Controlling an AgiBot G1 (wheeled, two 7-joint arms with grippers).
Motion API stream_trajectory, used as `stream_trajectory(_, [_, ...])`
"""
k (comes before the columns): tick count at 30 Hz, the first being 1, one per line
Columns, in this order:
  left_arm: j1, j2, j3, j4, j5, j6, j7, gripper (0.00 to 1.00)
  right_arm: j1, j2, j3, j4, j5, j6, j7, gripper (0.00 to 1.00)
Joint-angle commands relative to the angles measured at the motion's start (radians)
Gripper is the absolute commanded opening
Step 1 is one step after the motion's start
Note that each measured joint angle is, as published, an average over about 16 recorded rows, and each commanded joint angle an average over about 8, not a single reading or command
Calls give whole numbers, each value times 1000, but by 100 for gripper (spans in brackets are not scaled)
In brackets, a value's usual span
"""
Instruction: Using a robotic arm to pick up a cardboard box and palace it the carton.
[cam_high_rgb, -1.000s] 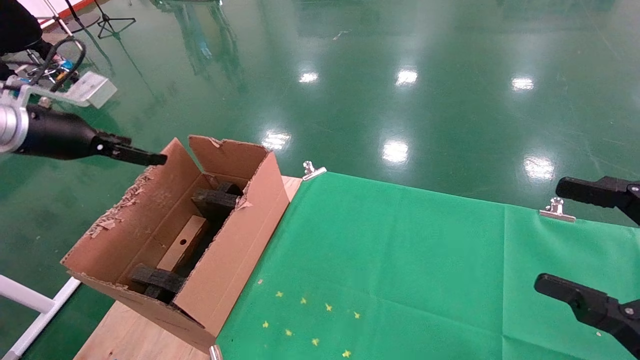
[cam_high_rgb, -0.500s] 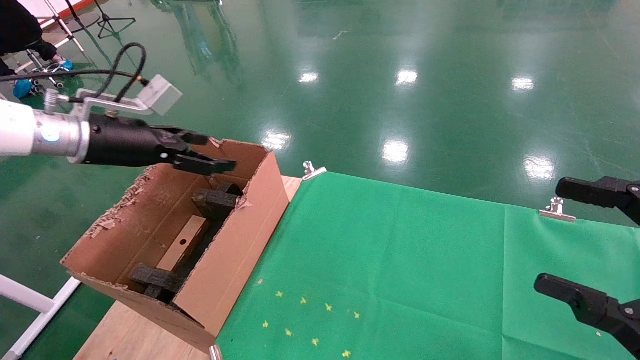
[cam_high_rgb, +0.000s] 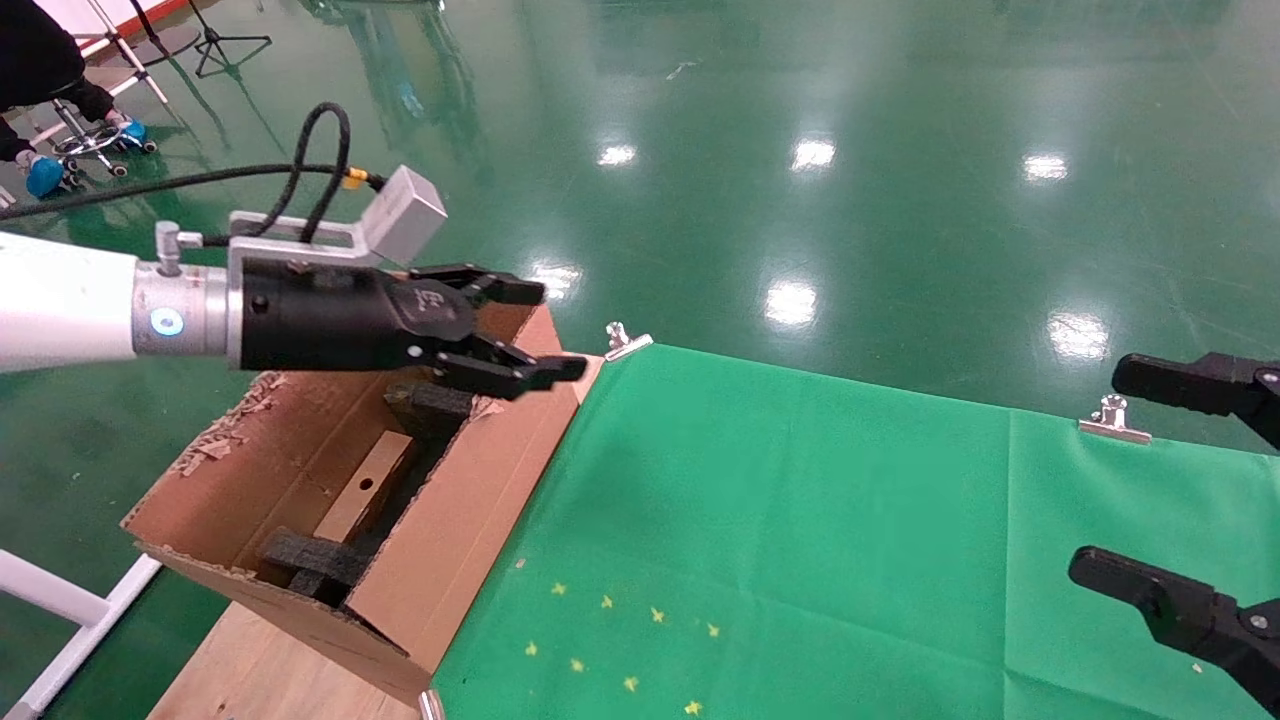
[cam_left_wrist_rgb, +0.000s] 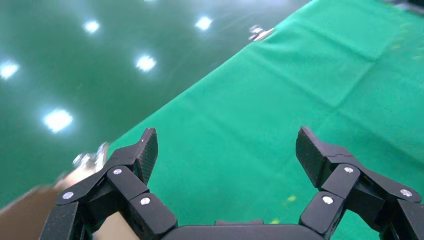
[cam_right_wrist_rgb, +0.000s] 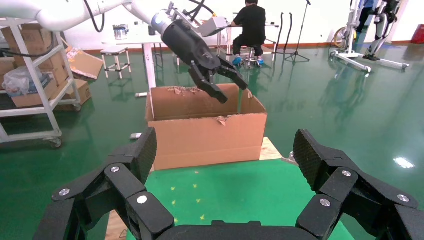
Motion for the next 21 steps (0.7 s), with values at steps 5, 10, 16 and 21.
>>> stream_trajectory(5, [100, 2, -62, -98, -114, 22, 48, 100, 0, 0, 0, 0, 0, 0, 0, 100])
stream_trajectory(10, [181, 3, -113, -177, -208, 41, 87, 100, 0, 0, 0, 0, 0, 0, 0, 100])
stream_trajectory(16, [272, 5, -169, -266, -312, 61, 130, 100, 0, 0, 0, 0, 0, 0, 0, 100])
stream_trajectory(21, [344, 6, -214, -337, -395, 77, 165, 100, 0, 0, 0, 0, 0, 0, 0, 100])
